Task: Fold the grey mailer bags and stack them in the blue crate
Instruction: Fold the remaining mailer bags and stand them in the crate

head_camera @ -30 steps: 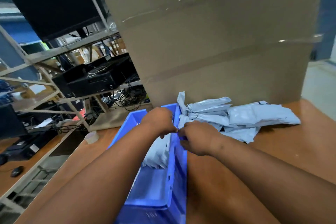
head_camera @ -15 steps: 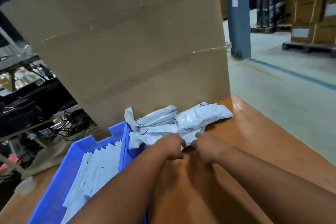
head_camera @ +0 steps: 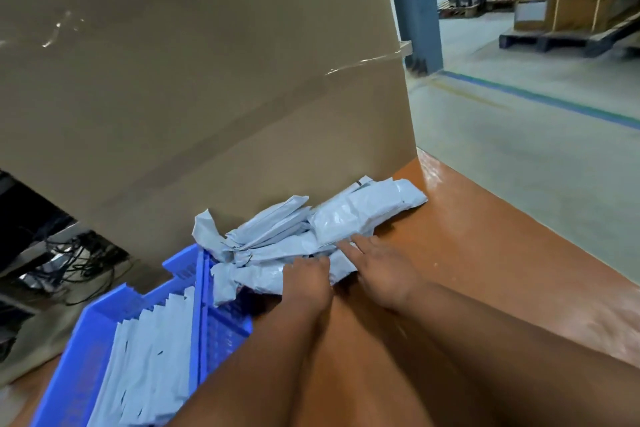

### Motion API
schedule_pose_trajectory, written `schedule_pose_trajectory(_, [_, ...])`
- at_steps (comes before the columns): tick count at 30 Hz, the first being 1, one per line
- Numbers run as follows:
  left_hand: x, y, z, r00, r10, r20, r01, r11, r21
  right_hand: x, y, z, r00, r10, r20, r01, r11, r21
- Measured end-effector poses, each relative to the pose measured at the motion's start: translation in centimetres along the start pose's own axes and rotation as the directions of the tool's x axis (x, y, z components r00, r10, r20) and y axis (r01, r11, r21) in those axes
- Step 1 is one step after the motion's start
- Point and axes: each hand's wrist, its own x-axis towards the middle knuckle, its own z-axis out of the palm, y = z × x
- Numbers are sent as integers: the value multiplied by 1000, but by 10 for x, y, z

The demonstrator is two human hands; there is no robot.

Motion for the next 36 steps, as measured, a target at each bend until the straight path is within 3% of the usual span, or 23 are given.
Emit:
schedule_pose_trajectory(4, [4,12,-8,999,29,-16,-29,1000,11,10,4,5,998,-15,-58,12,998,-55])
schedule_pose_trajectory(9, [7,9,-26,992,4,-125,-43,951,-307,6,14,-19,987,71,-145,-25,955,296])
schedule_pose_trajectory(12, [-5,11,-36,982,-32,-185,-68,857,-511,-3,26,-37,983,125,-132,-28,824,566])
schedule_pose_trajectory(15, [-22,17,-34,983,-41,-179,-85,763,-640,-17,34,-51,969,186,-160,-31,741,671])
schedule_pose_trajectory(19, [-39,26,-6,998,-62,-10,31,624,-781,-45,47,-48,951,268,-152,-129,795,593])
schedule_pose_trajectory(22, [-55,44,10,996,-91,-19,43,634,-772,-75,52,-47,936,343,-74,-253,806,535])
schedule_pose_trajectory(25, [-77,69,11,993,-74,86,114,593,-797,-106,66,-44,922,385,44,-368,834,410])
schedule_pose_trajectory(28, [-100,87,18,989,-14,147,114,702,-703,-139,78,-38,893,412,179,-444,872,207])
schedule_pose_trajectory(30, [-116,95,26,986,-25,167,129,748,-651,-159,78,-32,886,419,198,-443,892,95])
schedule_pose_trajectory(33, [-132,97,29,993,-61,96,107,799,-592,-177,74,-26,906,398,146,-405,914,21])
schedule_pose_trajectory(36, [-138,97,29,995,-84,-60,51,901,-431,-188,73,-31,915,394,80,-398,917,32])
